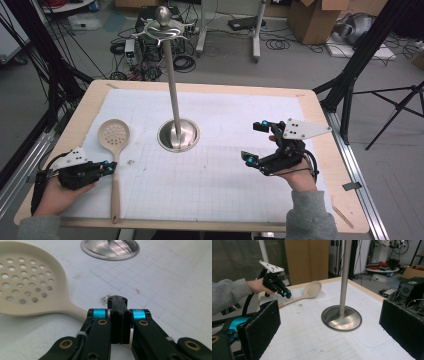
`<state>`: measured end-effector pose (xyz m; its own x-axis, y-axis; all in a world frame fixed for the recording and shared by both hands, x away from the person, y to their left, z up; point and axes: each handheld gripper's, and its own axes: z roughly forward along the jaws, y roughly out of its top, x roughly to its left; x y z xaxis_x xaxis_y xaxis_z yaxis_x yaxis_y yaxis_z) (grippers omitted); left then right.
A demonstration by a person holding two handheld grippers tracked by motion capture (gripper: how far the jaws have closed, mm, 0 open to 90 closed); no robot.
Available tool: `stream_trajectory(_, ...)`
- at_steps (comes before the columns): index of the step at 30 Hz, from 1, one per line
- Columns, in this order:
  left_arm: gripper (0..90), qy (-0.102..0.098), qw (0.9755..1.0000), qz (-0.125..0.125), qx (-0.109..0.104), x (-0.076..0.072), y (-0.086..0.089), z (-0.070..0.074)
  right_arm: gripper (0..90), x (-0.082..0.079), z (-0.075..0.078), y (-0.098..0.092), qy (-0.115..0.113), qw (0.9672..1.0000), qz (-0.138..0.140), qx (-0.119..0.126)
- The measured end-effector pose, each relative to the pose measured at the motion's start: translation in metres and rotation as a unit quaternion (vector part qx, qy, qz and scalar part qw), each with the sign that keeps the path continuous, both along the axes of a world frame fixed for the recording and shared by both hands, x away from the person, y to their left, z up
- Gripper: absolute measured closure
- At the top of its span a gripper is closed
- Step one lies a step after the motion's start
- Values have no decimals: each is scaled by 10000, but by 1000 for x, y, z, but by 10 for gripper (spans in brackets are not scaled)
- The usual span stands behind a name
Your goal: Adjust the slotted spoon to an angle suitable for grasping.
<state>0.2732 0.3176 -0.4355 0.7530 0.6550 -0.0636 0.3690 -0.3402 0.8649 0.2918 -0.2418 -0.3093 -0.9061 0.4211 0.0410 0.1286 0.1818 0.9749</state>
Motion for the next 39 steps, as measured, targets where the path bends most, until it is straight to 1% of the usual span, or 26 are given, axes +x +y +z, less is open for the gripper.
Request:
stream_trajectory(1, 898, 0, 10000, 0, 0, 0, 0, 0, 21, 0, 0, 0, 0, 10000, 0, 0)
stream_trajectory(5, 898, 19, 10000, -48, 39, -7, 1, -1, 21, 4, 0, 6, 6, 10000, 74, -27)
stream_trajectory(6, 898, 39, 10000, -9, 45, -11, 4, -2, 21, 5, 1, 8, -1, 9999, 106, -8)
stream_trajectory(7, 898, 39, 10000, -9, 45, -11, 4, -2, 21, 5, 1, 8, -1, 9999, 106, -8)
stream_trajectory(8, 898, 77, 9999, 15, 76, -14, 8, -4, 21, 6, 2, 10, -2, 9999, 131, -3)
stream_trajectory(9, 898, 77, 9999, 15, 76, -14, 8, -4, 21, 6, 2, 10, -2, 9999, 131, -3)
stream_trajectory(10, 898, 131, 9999, 71, 25, -17, 12, -4, 21, 7, 2, 12, -21, 9999, 152, -19)
stream_trajectory(11, 898, 131, 9999, 71, 25, -17, 12, -4, 21, 8, 2, 13, -18, 9999, 143, -34)
stream_trajectory(12, 898, 127, 9999, 56, 22, -20, 15, -5, 21, 9, 1, 14, -15, 9999, 151, -35)
stream_trajectory(15, 898, 149, 9999, 0, 9, -22, 17, -6, 21, 10, 0, 16, 9, 9998, 164, -67)
stream_trajectory(16, 897, 221, 9997, -50, 43, -22, 18, -8, 21, 11, -1, 19, 50, 9998, 195, -64)
stream_trajectory(17, 898, 265, 9996, -85, 54, -22, 18, -9, 21, 12, -1, 20, 43, 9997, 212, -61)
stream_trajectory(18, 898, 265, 9996, -85, 54, -22, 18, -9, 21, 12, -1, 20, 43, 9997, 212, -61)
stream_trajectory(19, 898, 318, 9992, -202, 162, -22, 16, -12, 21, 12, -1, 22, 49, 9996, 259, -86)
stream_trajectory(20, 897, 361, 9988, -234, 224, -22, 13, -13, 21, 12, -2, 23, 33, 9996, 254, -106)
stream_trajectory(21, 898, 361, 9988, -234, 224, -22, 13, -13, 21, 12, -2, 23, 33, 9996, 254, -106)
stream_trajectory(22, 898, 387, 9984, -303, 294, -23, 9, -13, 21, 12, -2, 22, 61, 9996, 235, -115)
stream_trajectory(23, 898, 387, 9984, -303, 294, -23, 9, -13, 21, 12, -2, 22, 61, 9996, 235, -115)
stream_trajectory(24, 898, 384, 9985, -313, 245, -24, 8, -14, 21, 13, -2, 22, 86, 9997, 219, -115)
stream_trajectory(28, 898, 426, 9981, -340, 282, -22, 6, -14, 21, 13, -2, 21, 63, 9997, 218, -104)
stream_trajectory(31, 898, 410, 9981, -352, 284, -22, 4, -14, 21, 13, -2, 22, 67, 9997, 234, -88)
stream_trajectory(32, 898, 359, 9982, -385, 298, -21, -1, -13, 21, 13, -2, 23, 67, 9996, 233, -125)
stream_trajectory(33, 898, 359, 9982, -385, 298, -21, -1, -13, 21, 13, -2, 23, 67, 9996, 233, -125)
stream_trajectory(34, 898, 334, 9980, -427, 331, -19, -5, -13, 21, 13, -3, 24, 91, 9996, 232, -161)
stream_trajectory(37, 897, 328, 9979, -452, 337, -18, -9, -13, 21, 13, -4, 25, 106, 9995, 232, -185)
stream_trajectory(39, 896, 320, 9977, -465, 378, -14, -15, -13, 21, 13, -4, 24, 105, 9995, 218, -215)
